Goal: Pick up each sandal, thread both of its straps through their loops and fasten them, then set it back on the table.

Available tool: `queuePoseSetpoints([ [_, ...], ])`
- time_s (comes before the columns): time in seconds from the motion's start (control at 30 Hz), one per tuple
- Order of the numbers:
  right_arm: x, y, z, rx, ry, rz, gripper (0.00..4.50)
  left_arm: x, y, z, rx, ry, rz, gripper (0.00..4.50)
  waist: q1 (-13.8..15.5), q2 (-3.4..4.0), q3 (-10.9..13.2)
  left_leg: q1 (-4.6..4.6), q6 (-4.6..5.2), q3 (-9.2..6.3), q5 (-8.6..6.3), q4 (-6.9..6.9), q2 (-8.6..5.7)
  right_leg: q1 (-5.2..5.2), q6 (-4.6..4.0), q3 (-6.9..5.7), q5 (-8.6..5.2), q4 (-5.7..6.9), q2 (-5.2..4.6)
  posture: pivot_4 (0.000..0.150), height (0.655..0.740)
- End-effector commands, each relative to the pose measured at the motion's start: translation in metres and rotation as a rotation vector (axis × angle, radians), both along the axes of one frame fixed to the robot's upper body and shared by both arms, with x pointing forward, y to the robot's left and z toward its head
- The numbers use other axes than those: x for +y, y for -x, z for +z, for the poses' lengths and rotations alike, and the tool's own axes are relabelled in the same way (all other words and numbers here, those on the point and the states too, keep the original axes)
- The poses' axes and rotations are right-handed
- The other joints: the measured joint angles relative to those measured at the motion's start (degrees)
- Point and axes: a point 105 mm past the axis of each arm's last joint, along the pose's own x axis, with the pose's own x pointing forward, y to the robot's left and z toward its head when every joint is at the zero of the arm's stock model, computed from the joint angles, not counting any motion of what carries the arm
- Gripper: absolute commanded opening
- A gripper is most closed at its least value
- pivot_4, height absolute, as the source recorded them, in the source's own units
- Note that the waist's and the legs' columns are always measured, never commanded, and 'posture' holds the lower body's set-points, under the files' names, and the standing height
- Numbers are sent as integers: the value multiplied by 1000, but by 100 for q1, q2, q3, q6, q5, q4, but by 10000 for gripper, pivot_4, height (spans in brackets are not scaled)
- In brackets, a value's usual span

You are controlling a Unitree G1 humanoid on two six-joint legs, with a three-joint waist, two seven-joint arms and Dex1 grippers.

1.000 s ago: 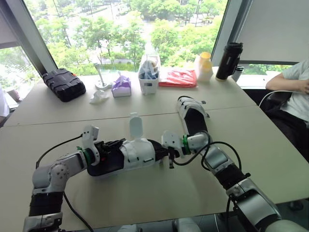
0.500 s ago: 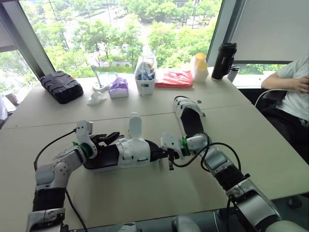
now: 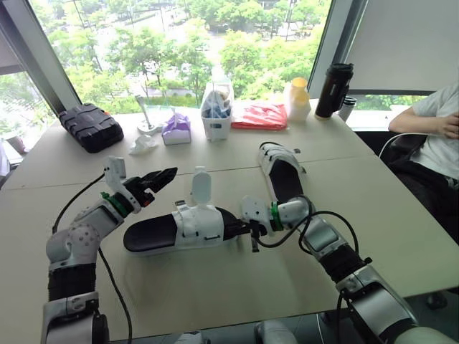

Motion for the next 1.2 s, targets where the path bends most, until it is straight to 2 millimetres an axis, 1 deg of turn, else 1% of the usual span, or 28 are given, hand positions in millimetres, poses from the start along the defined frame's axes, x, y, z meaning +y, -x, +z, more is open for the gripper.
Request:
queuePoseSetpoints([
  [0.03,-4,5,-23,65,68,-17,0,-16,4,2,45,5,-142,42542,-1,0,0,0,0,0,0,0,0,1,0,0,0,0,0,1500,7400],
  [0.1,-4,4,-23,63,68,-19,0,-25,5,0,70,-8,-204,42542,-6,-1,1,0,0,0,0,0,-1,1,0,0,0,0,1,1500,7400],
  [0.33,-6,4,-23,61,64,-30,0,-49,-4,-17,128,-99,-321,42542,-4,-1,2,0,0,-2,0,-1,0,-2,0,0,0,0,3,1500,7400],
  [0.43,-6,4,-23,61,64,-33,0,-57,-11,-24,154,-127,-345,42542,-2,-1,2,0,0,-2,0,-1,-1,-2,0,0,0,-1,3,1500,7400],
  [0.53,-6,4,-23,60,62,-35,0,-66,-20,-26,158,-128,-368,42542,-1,-2,3,0,0,-1,0,-1,-1,-2,0,1,0,-1,3,1500,7400],
  [0.6,-6,4,-23,59,60,-38,0,-74,-28,-23,159,-103,-371,42542,6,-3,3,-1,0,-1,0,-1,-1,-2,0,0,0,-1,3,1500,7400],
  [0.8,-6,4,-22,56,59,-45,0,-85,-51,-9,192,25,-333,42542,-9,-18,14,-4,0,-3,0,-1,-1,-6,2,-1,0,-2,4,1500,7400],
  [0.93,-7,4,-23,55,59,-48,0,-85,-64,-4,222,115,-277,42542,-13,-20,16,-3,0,-3,0,-1,-1,-7,7,-1,-3,-2,4,1500,7400],
  [1.03,-7,3,-22,53,59,-51,0,-84,-70,2,229,176,-255,42542,-11,-23,18,-3,0,-3,0,-1,-1,-7,10,-1,-4,-2,4,1500,7400],
  [1.2,-8,4,-23,51,61,-52,0,-82,-77,10,220,223,-214,42542,-9,-29,22,-4,0,-3,0,-1,-1,-7,10,-1,-4,-2,4,1500,7400],
])
